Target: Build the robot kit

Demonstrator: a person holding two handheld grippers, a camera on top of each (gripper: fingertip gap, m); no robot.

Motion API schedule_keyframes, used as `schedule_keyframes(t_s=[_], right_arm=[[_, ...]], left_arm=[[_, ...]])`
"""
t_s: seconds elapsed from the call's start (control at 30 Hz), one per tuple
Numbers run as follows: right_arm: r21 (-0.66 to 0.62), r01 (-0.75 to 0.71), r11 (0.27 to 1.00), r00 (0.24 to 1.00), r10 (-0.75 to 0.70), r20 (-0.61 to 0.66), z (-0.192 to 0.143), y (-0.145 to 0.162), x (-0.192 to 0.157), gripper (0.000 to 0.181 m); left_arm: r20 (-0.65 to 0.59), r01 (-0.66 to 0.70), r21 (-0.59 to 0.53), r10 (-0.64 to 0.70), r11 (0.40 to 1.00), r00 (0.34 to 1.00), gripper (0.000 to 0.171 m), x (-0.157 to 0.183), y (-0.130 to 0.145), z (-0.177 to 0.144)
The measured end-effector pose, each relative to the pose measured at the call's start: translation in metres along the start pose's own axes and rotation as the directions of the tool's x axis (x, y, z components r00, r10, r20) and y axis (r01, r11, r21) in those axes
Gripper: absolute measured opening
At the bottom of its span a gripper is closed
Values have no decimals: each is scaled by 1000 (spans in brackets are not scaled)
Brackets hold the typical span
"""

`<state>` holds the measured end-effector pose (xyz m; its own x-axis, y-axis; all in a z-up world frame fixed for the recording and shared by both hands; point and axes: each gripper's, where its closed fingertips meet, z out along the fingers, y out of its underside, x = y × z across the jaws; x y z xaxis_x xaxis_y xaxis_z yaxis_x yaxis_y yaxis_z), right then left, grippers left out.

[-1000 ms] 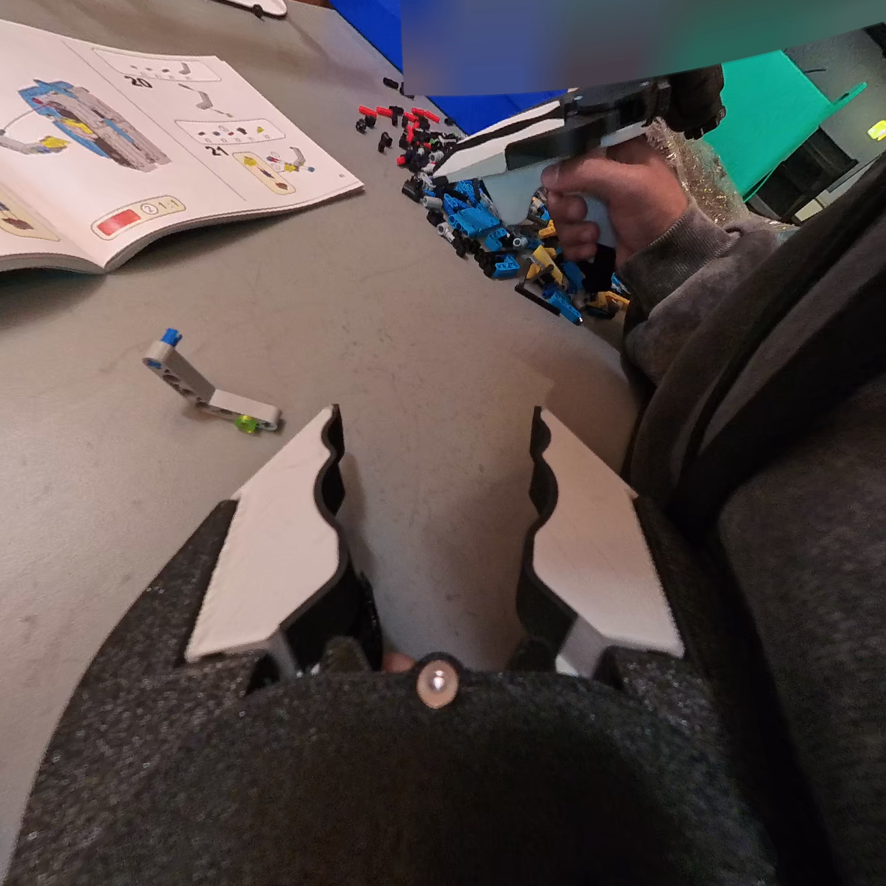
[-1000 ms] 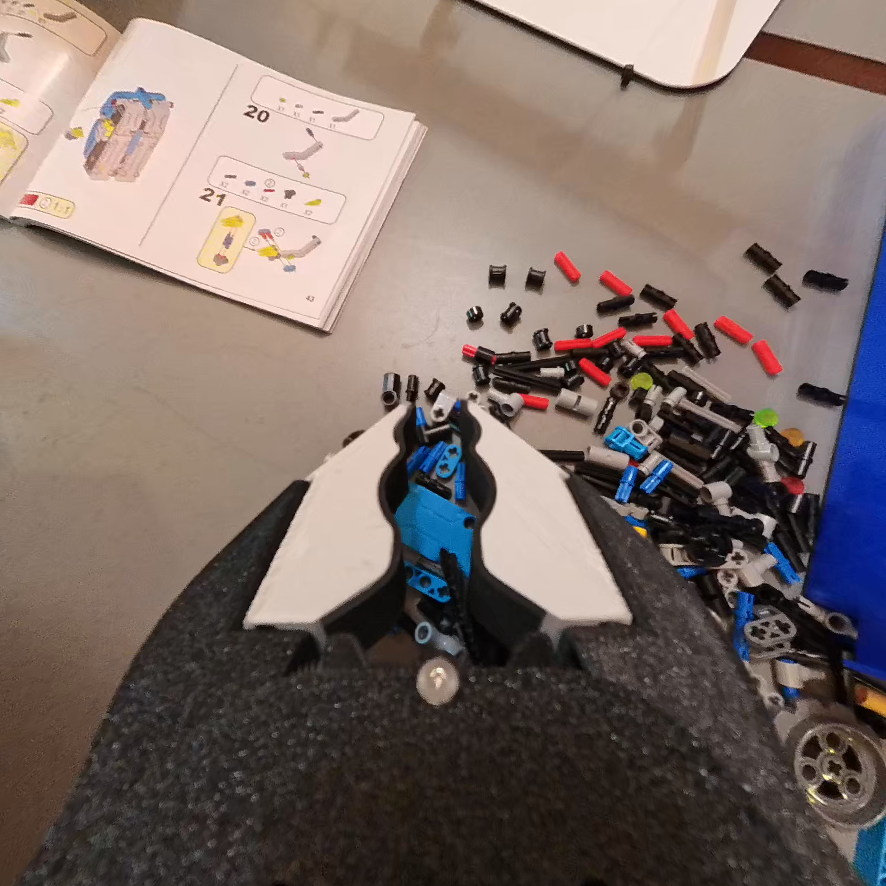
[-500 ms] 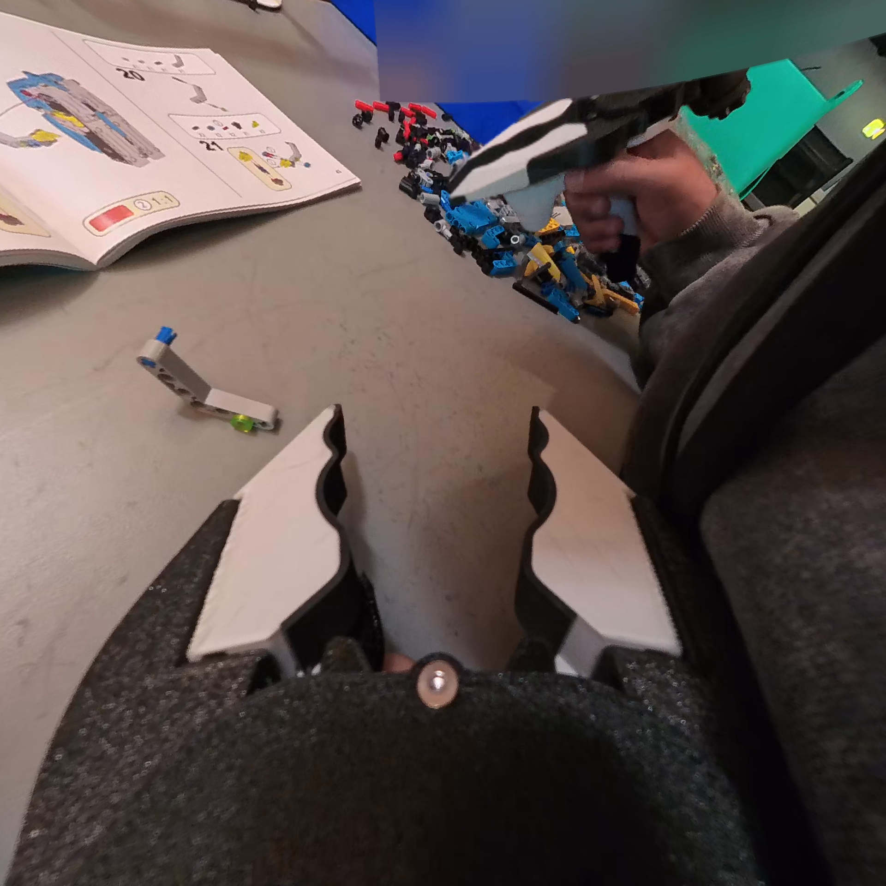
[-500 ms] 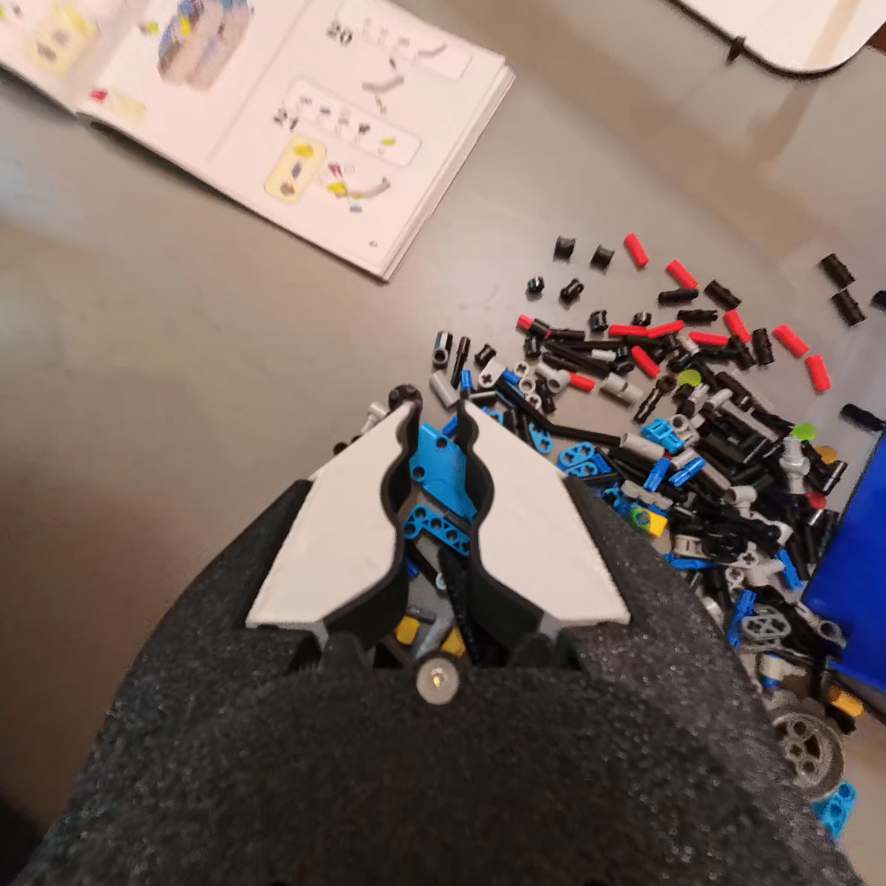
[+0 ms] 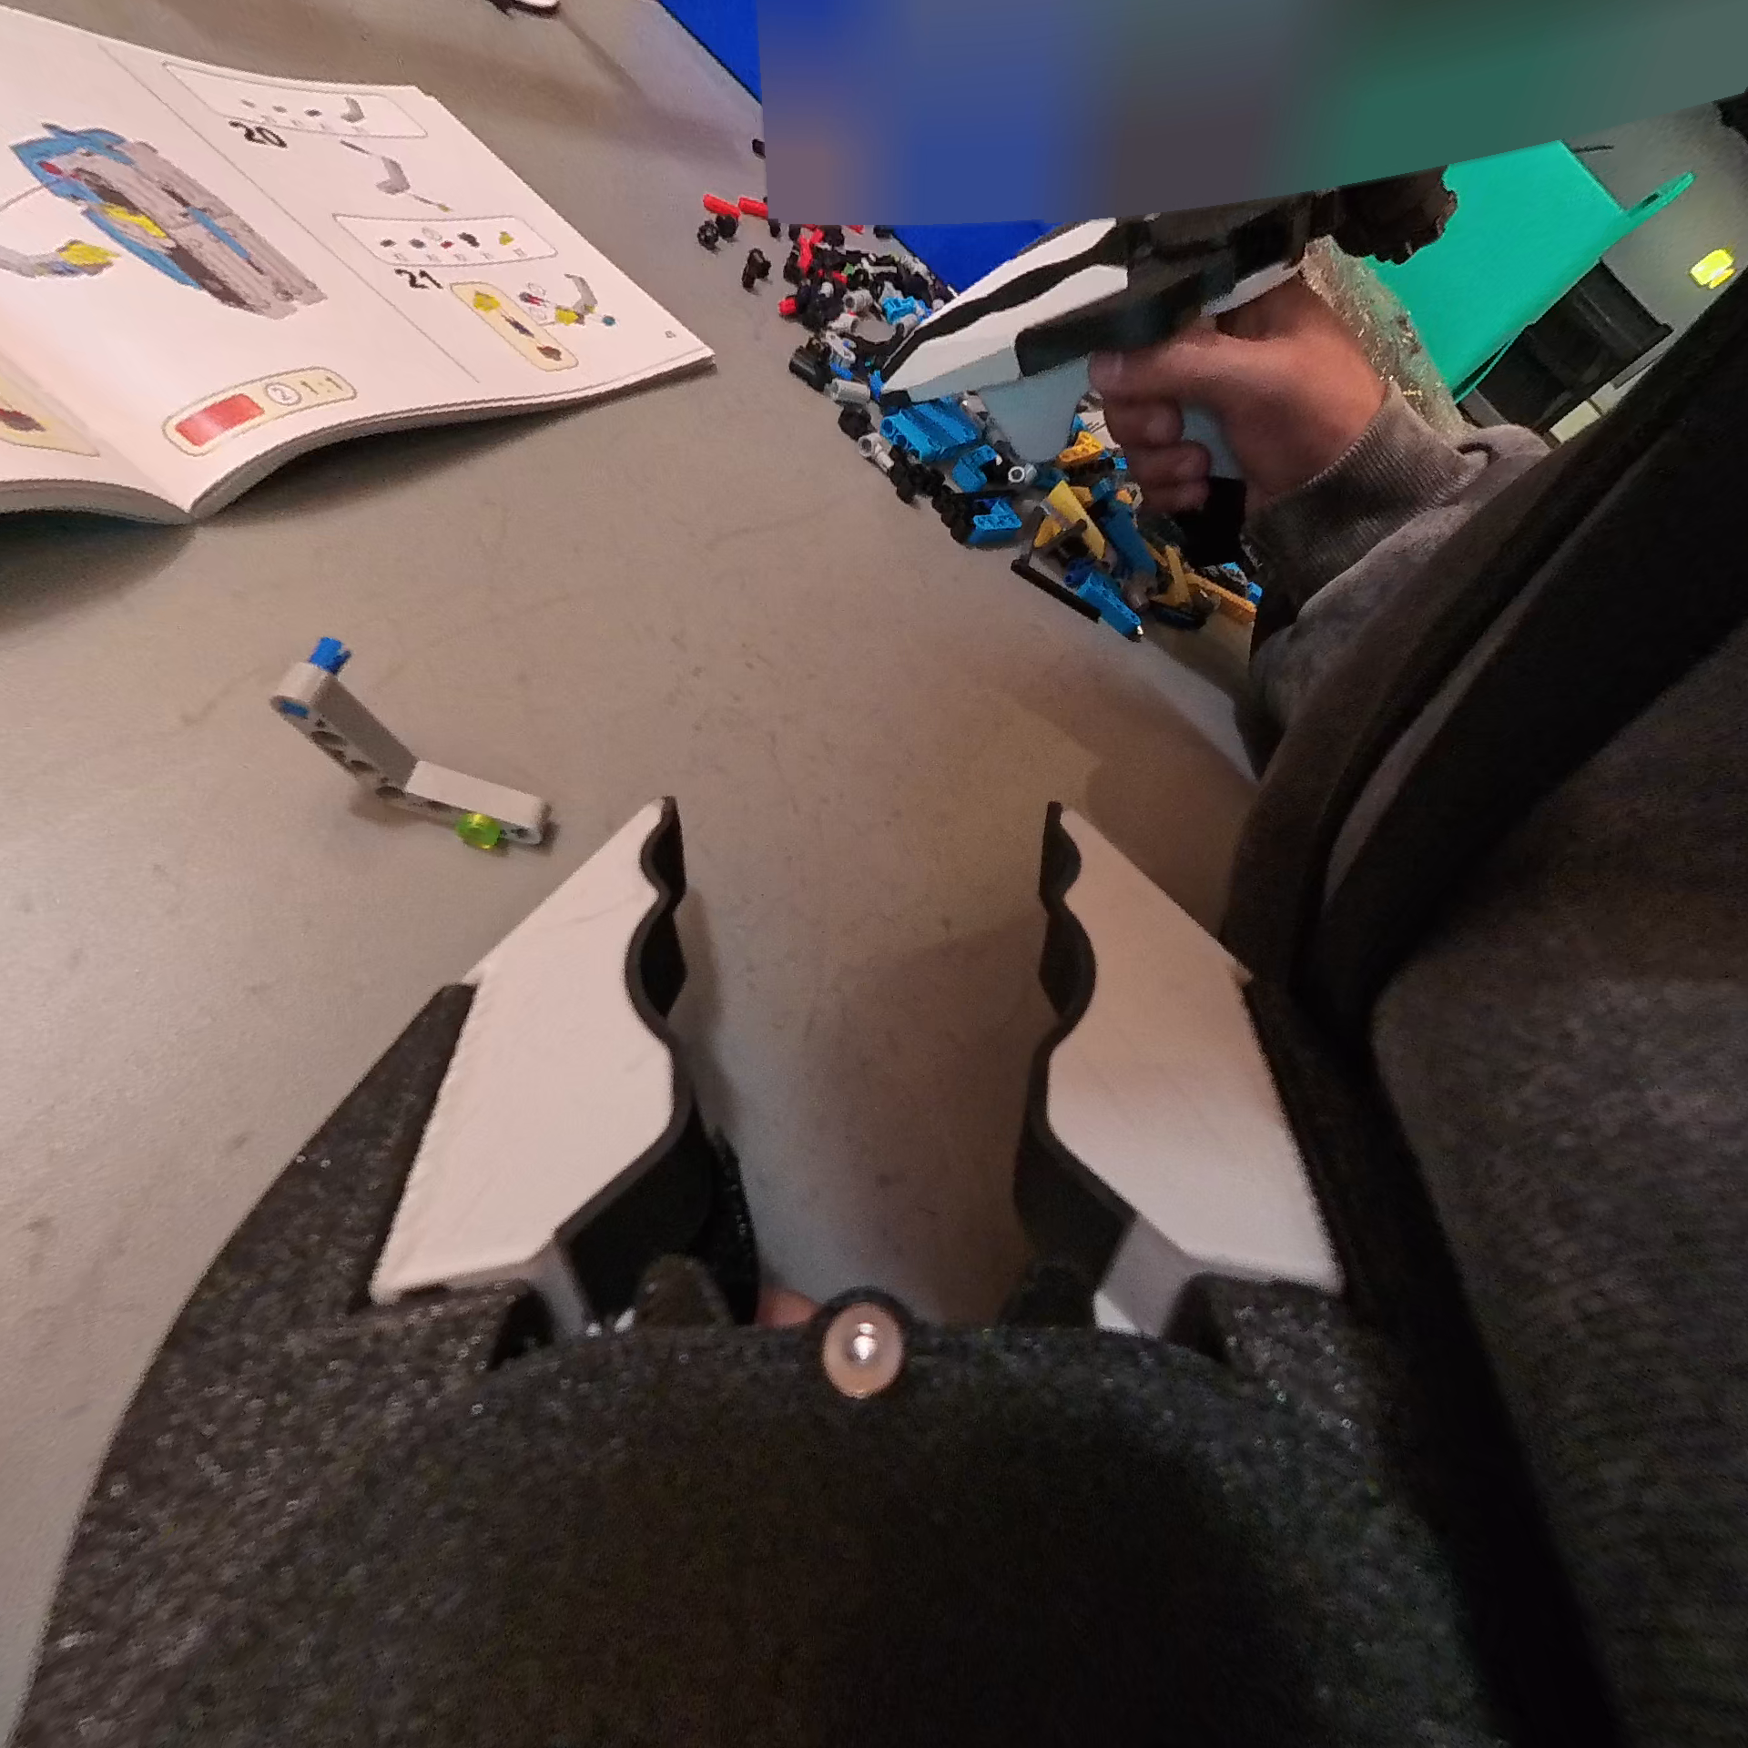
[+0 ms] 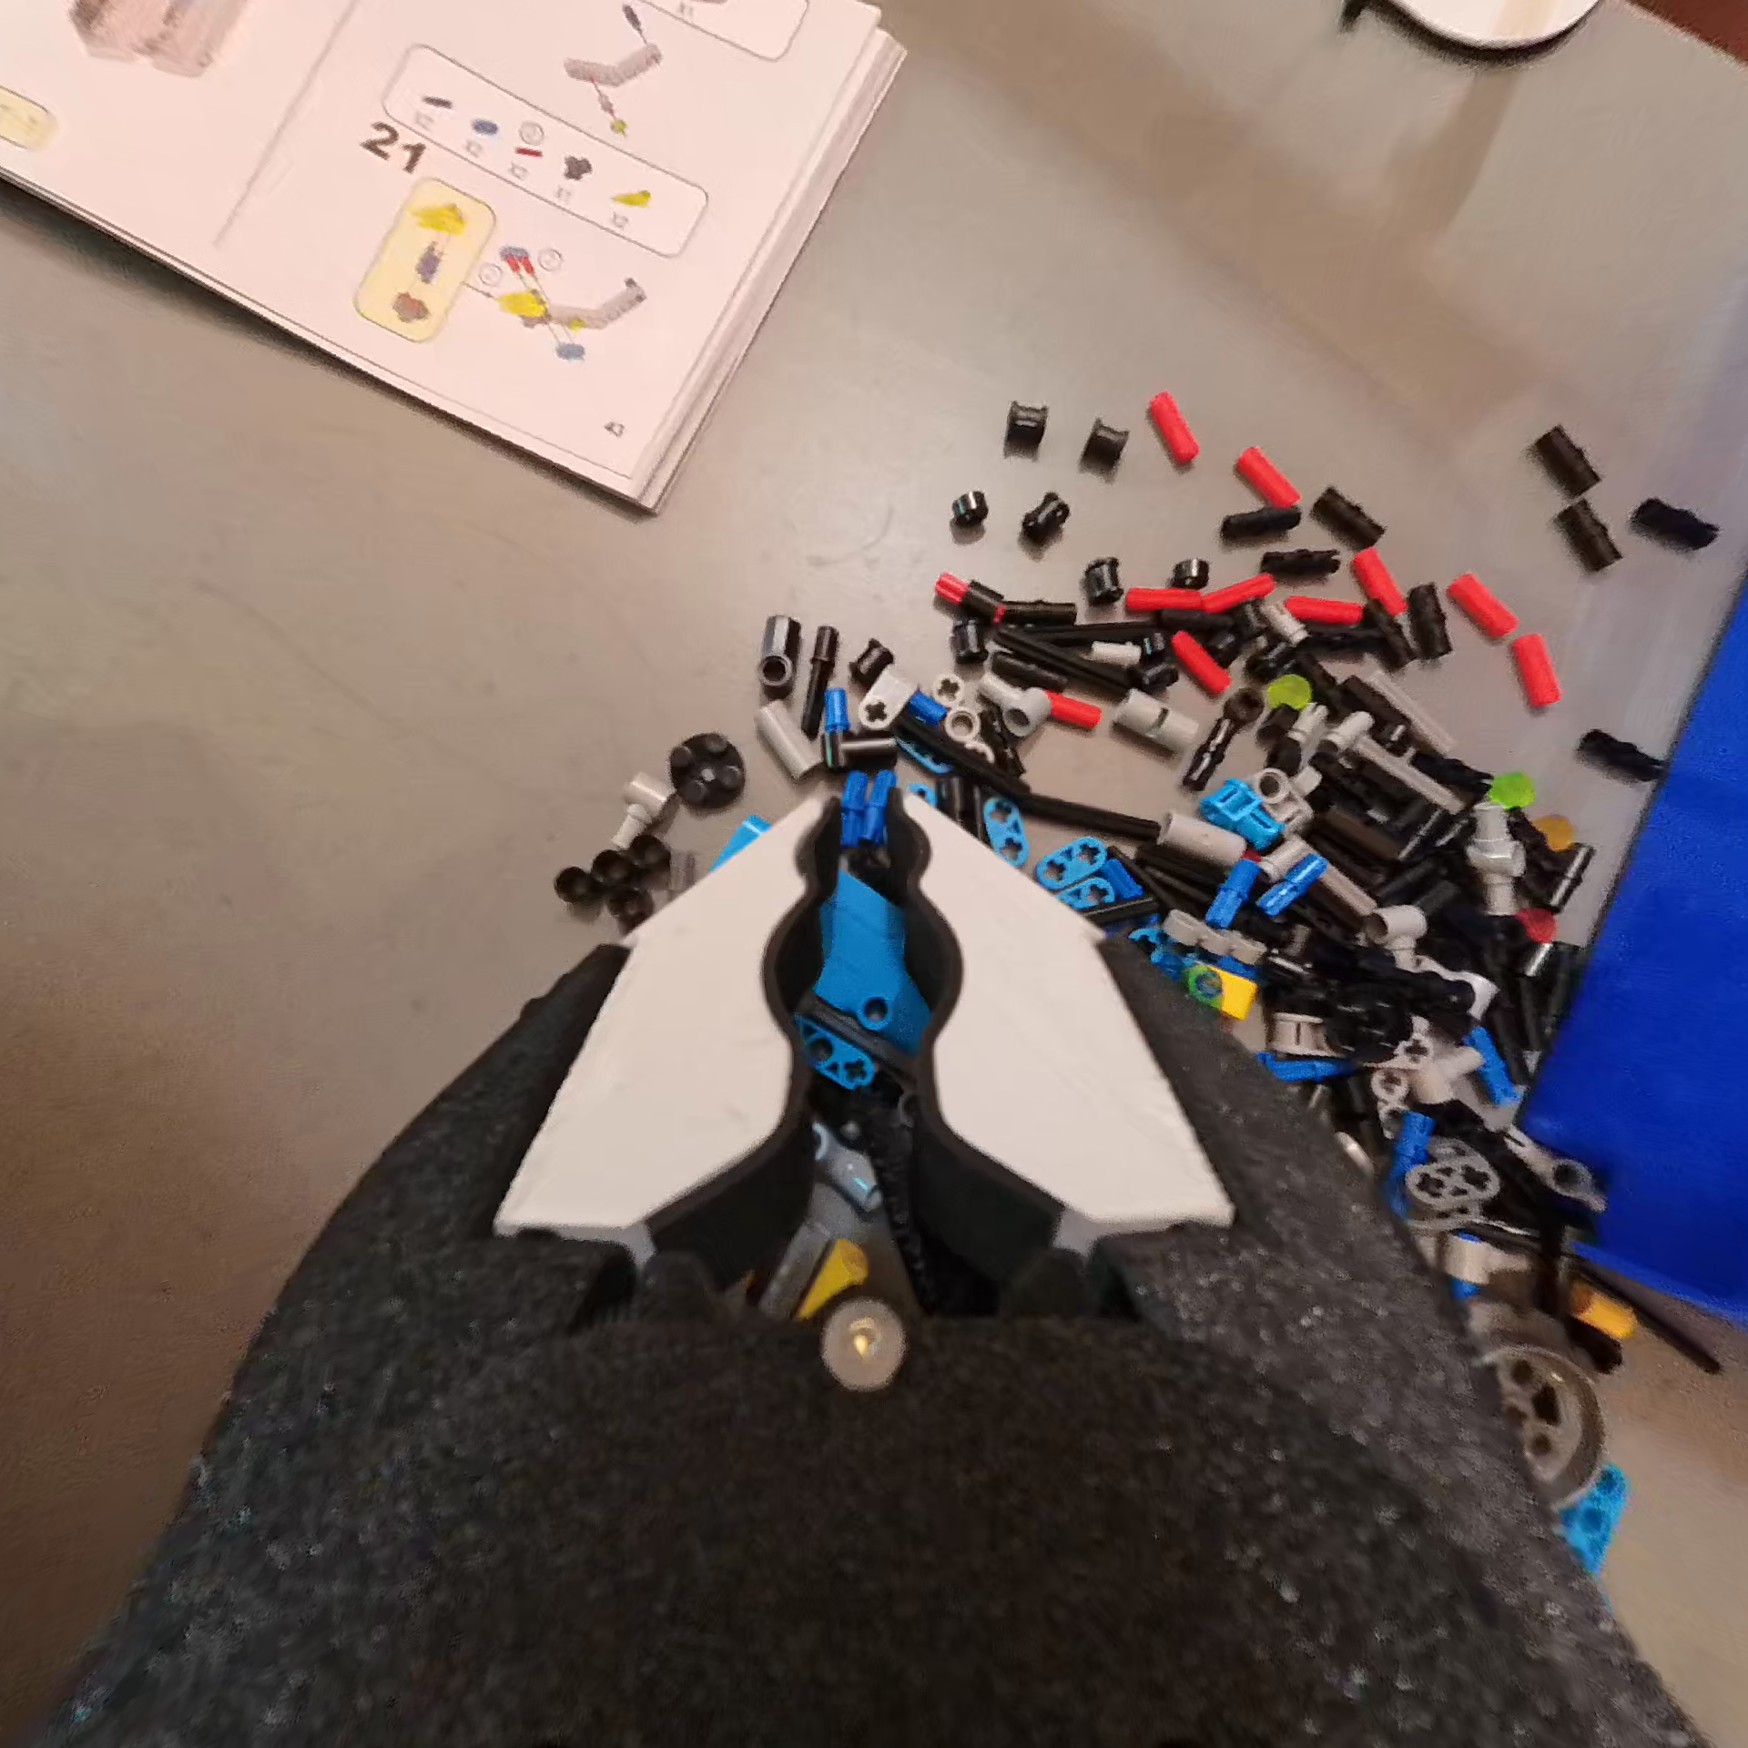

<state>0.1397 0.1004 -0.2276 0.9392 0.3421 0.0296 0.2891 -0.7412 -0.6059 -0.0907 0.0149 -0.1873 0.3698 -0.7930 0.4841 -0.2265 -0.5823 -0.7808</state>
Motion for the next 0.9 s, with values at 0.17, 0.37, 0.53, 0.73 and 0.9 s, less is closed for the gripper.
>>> schedule_keyframes(t_s=[0.17,0.37,0.53,0.73,0.9], right_arm=[[2,20,1000,1000,-20,11,0,0,-3,15],[-10,102,995,993,-103,-61,1,0,0,9],[-23,174,985,979,-175,-105,0,-1,0,5],[3,203,979,972,-201,-122,-4,-7,-1,0],[10,199,980,977,-198,-82,-5,-7,-5,1]], left_arm=[[-3,9,2,-9,1000,1000,75,-1,0,0],[-4,21,-1,-21,1000,1000,73,-2,0,0],[-4,22,-3,-22,1000,1000,73,-2,0,0],[-5,21,2,-21,1000,1000,72,-2,0,0],[-5,21,2,-21,1000,1000,72,-2,0,0]])
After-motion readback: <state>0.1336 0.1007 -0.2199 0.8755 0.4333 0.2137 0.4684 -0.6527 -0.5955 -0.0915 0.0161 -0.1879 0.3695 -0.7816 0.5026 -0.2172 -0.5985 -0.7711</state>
